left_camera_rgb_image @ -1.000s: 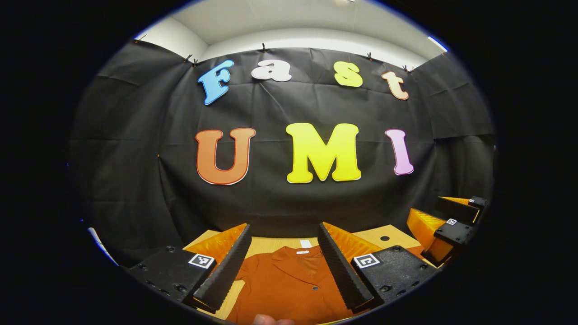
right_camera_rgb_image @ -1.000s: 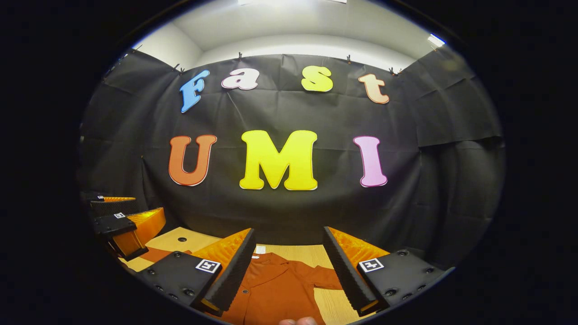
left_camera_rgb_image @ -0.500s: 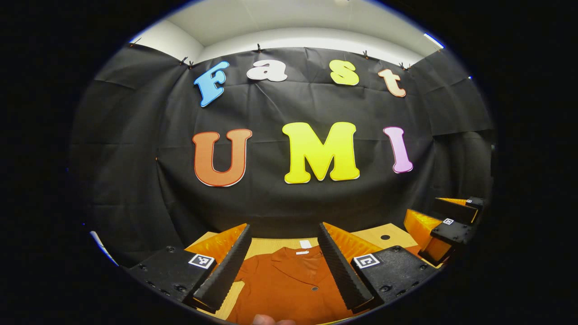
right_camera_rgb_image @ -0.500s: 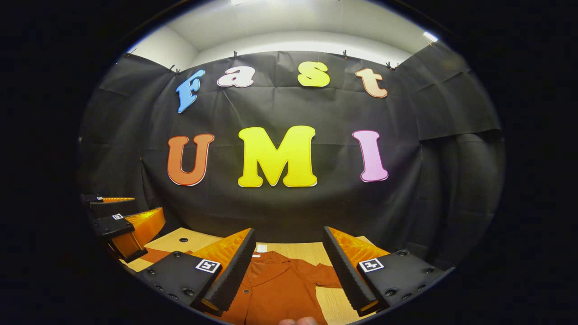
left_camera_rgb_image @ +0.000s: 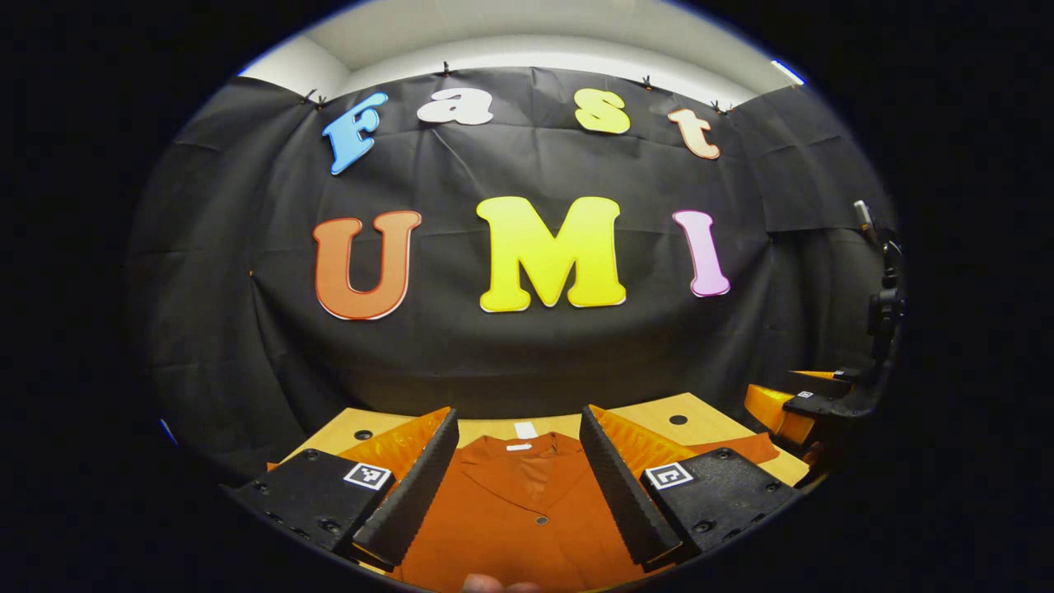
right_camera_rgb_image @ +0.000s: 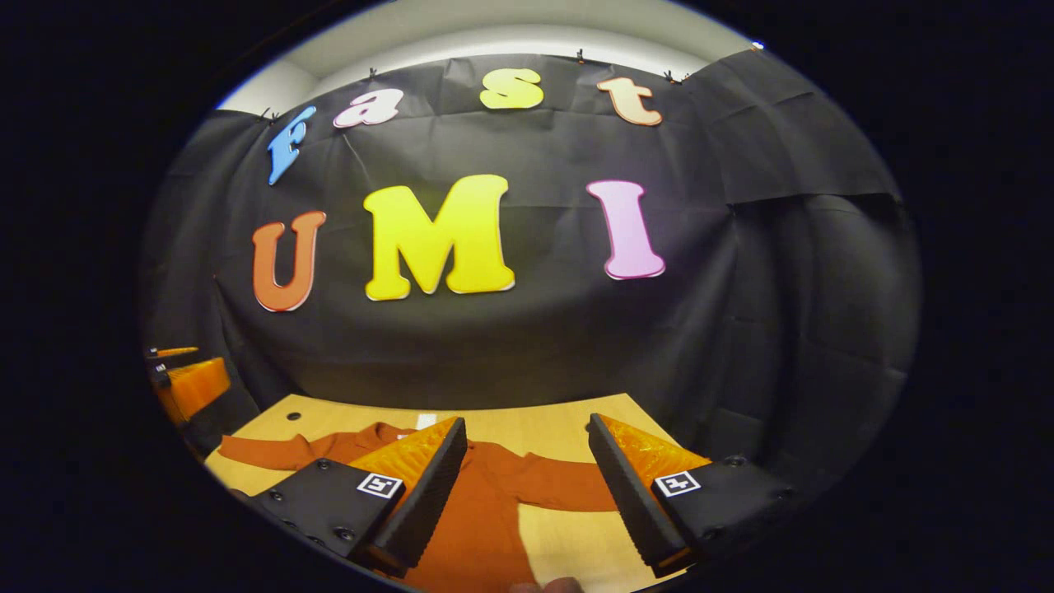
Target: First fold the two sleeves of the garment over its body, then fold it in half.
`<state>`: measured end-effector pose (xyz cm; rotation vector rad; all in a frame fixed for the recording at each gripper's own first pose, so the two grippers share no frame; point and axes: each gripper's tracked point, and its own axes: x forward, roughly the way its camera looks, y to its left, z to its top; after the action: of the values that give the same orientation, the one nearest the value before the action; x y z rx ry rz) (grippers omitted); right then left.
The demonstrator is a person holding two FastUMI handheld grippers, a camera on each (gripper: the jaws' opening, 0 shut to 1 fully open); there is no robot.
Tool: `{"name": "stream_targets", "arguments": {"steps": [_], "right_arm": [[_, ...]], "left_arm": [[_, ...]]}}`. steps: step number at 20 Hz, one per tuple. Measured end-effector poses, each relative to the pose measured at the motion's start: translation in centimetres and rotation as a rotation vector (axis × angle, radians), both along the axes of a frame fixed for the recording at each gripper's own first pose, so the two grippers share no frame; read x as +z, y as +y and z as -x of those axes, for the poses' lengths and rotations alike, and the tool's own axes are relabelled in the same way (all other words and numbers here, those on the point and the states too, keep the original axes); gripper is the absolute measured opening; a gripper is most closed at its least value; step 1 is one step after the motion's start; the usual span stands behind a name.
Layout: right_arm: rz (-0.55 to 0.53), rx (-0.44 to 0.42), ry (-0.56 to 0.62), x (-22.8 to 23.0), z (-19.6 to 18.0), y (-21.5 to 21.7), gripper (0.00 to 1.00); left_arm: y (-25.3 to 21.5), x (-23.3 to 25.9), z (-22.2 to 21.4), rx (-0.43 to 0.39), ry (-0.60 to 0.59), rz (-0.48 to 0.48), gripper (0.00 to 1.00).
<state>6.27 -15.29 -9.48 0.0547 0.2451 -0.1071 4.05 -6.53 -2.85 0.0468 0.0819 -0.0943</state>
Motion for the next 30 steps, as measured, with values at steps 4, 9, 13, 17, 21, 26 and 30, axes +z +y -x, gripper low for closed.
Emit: {"name": "stream_targets", "arguments": {"steps": [4, 9, 13, 17, 21, 26, 30], "right_arm": [[-0.016, -0.065, 0.073, -4.4, -2.3, -8.5, 0.95], [-0.05, -0.148, 0.174, -11.3, -5.6, -19.1, 0.95], [-0.077, -0.207, 0.275, -18.5, -7.5, -25.6, 0.96], [-0.166, -0.247, 0.352, -24.0, -8.8, -28.2, 0.94], [-0.2, -0.216, 0.398, -27.2, -9.2, -28.7, 0.98], [-0.313, -0.208, 0.45, -29.7, -9.6, -28.5, 0.97], [-0.353, -0.209, 0.446, -29.8, -9.7, -28.6, 0.97]], "left_arm": [[-3.3, -2.2, -0.3, -0.06, 0.057, -0.016, 0.96], [-8.6, -4.8, -1.2, -0.152, 0.13, -0.004, 0.96], [-11.8, -5.3, -2.2, -0.198, 0.145, -0.013, 0.96], [-13.1, -6.2, -3.1, -0.197, 0.167, -0.036, 0.96], [-12.8, -7.3, -3.7, -0.162, 0.201, -0.054, 0.96], [-12.1, -8.0, -4.0, -0.133, 0.224, -0.069, 0.96], [-12.0, -8.6, -4.2, -0.129, 0.243, -0.067, 0.96]]}}
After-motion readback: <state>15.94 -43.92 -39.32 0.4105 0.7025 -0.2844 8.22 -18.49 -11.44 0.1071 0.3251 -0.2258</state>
